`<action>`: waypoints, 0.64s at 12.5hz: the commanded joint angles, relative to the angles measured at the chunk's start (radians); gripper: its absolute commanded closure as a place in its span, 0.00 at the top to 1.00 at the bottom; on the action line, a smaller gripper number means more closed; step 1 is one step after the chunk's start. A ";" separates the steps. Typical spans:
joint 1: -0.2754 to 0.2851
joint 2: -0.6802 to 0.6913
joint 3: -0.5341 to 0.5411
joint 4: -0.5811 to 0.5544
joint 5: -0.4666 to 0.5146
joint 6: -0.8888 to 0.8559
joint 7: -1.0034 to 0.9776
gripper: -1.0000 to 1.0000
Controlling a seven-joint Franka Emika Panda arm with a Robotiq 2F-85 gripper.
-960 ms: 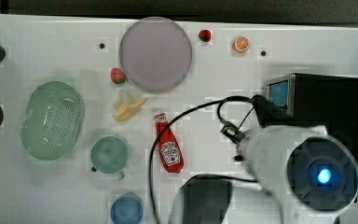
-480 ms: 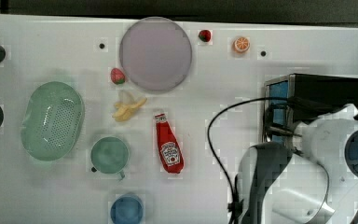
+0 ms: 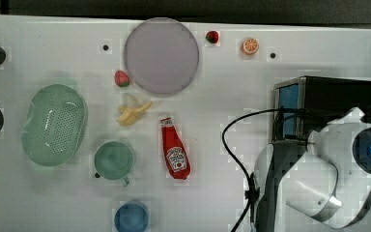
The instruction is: Flap open oven.
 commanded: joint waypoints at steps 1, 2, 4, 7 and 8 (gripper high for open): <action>0.016 0.056 0.008 -0.001 0.003 0.058 -0.063 0.17; 0.016 0.069 0.013 -0.001 0.003 0.064 -0.063 0.17; 0.017 0.087 0.026 -0.003 0.003 0.065 -0.060 0.17; 0.026 0.087 0.034 -0.006 -0.007 0.065 -0.011 0.17; 0.034 0.087 0.034 -0.008 -0.035 0.065 0.012 0.17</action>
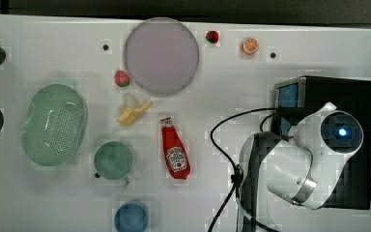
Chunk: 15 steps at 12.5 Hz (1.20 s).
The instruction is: Flap open oven.
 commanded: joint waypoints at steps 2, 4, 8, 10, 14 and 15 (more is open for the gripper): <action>0.053 -0.027 0.015 -0.002 -0.134 0.020 0.087 0.17; 0.080 -0.027 0.030 -0.018 -0.221 0.019 0.210 0.17; 0.128 -0.016 0.098 -0.055 -0.355 0.018 0.425 0.17; 0.146 0.017 0.135 -0.060 -0.455 0.015 0.557 0.17; 0.185 0.117 0.202 -0.058 -0.612 0.014 0.833 0.17; 0.197 0.146 0.214 -0.054 -0.633 0.015 0.890 0.17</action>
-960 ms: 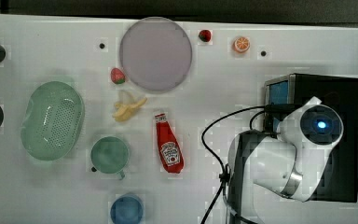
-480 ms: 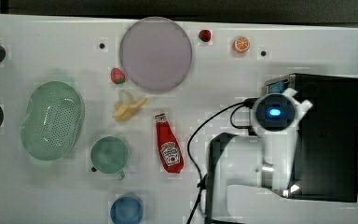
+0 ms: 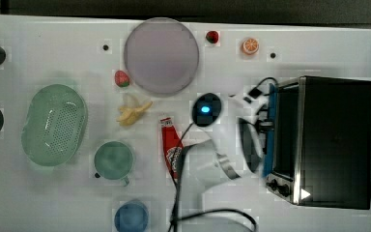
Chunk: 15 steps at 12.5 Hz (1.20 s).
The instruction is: Flap open oven.
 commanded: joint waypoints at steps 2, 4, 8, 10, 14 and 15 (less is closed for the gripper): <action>0.077 0.114 0.046 0.003 -0.063 0.013 0.298 0.17; 0.089 0.166 0.047 0.025 -0.069 0.018 0.321 0.17; 0.095 0.245 0.048 0.066 -0.069 0.040 0.321 0.17; 0.096 0.275 0.048 0.071 -0.066 0.098 0.349 0.17; 0.101 0.163 0.077 0.122 0.065 0.101 0.360 0.17; 0.101 0.108 0.080 0.129 0.143 0.071 0.360 0.17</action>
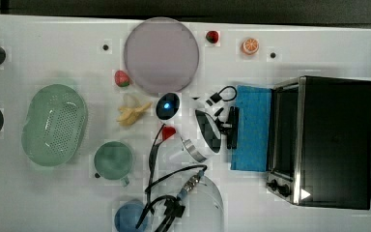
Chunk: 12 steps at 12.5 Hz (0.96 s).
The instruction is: Flap open oven.
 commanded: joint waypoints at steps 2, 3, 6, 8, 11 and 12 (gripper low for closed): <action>0.012 -0.260 0.028 0.079 0.224 -0.084 0.067 0.17; 0.010 -0.322 0.025 0.092 0.316 -0.136 0.067 0.17; 0.001 -0.493 -0.002 0.189 0.613 -0.329 0.082 0.17; 0.000 -0.575 -0.017 0.282 0.641 -0.521 0.106 0.17; 0.003 -0.611 -0.006 0.415 0.602 -0.800 0.106 0.17; 0.003 -0.610 -0.004 0.442 0.602 -0.844 0.120 0.17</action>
